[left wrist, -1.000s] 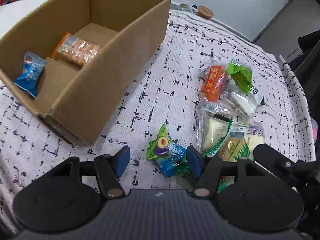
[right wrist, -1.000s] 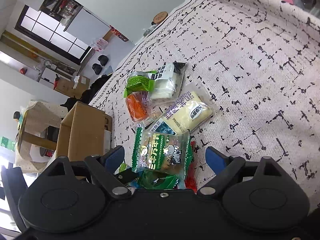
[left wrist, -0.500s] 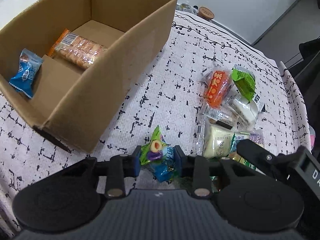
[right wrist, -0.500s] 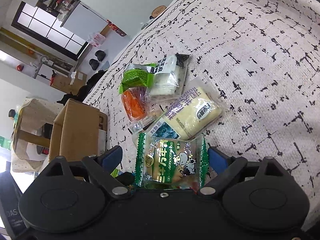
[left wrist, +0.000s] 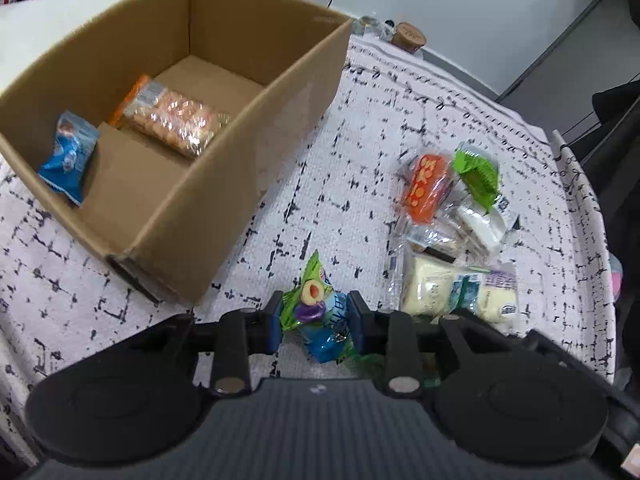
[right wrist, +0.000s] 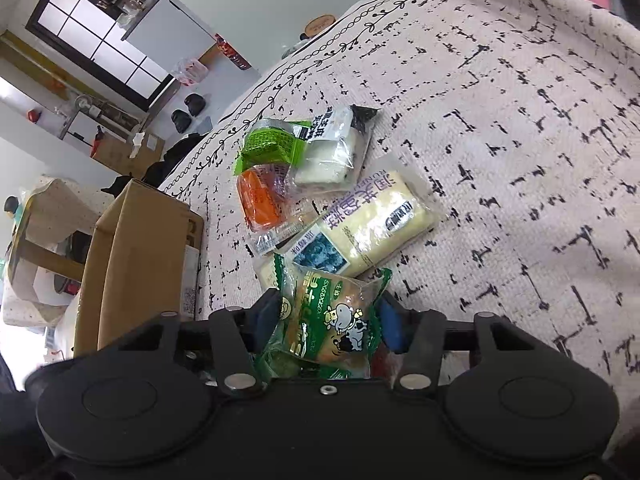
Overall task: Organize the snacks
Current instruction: 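Carry both snacks into the cardboard box and open both tools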
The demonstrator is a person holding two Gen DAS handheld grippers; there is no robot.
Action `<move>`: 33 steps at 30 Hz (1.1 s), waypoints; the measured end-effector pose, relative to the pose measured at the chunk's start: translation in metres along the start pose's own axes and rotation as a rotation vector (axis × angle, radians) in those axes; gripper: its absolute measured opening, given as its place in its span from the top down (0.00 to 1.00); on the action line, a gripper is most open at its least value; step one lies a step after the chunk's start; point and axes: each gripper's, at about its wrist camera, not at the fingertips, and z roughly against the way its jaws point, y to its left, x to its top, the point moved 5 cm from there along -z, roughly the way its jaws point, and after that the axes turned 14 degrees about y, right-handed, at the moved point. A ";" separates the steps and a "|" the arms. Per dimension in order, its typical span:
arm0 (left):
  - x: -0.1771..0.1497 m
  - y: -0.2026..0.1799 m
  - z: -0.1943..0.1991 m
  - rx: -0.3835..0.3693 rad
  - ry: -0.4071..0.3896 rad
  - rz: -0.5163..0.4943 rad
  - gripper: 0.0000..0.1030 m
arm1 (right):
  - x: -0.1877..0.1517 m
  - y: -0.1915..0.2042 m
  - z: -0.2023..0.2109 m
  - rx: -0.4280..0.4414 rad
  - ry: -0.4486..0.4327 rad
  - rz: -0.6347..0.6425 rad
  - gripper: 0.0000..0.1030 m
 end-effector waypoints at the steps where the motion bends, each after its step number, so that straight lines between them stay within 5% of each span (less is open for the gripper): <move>1: 0.000 0.000 0.004 -0.006 -0.006 0.000 0.69 | -0.001 0.000 0.002 0.000 -0.002 -0.002 0.52; 19: -0.002 0.007 0.059 -0.071 -0.090 -0.024 0.69 | -0.017 0.021 0.049 0.009 -0.109 0.010 0.54; 33: 0.005 0.027 0.108 -0.093 -0.180 -0.036 0.69 | -0.020 0.081 0.070 0.048 -0.176 0.091 0.54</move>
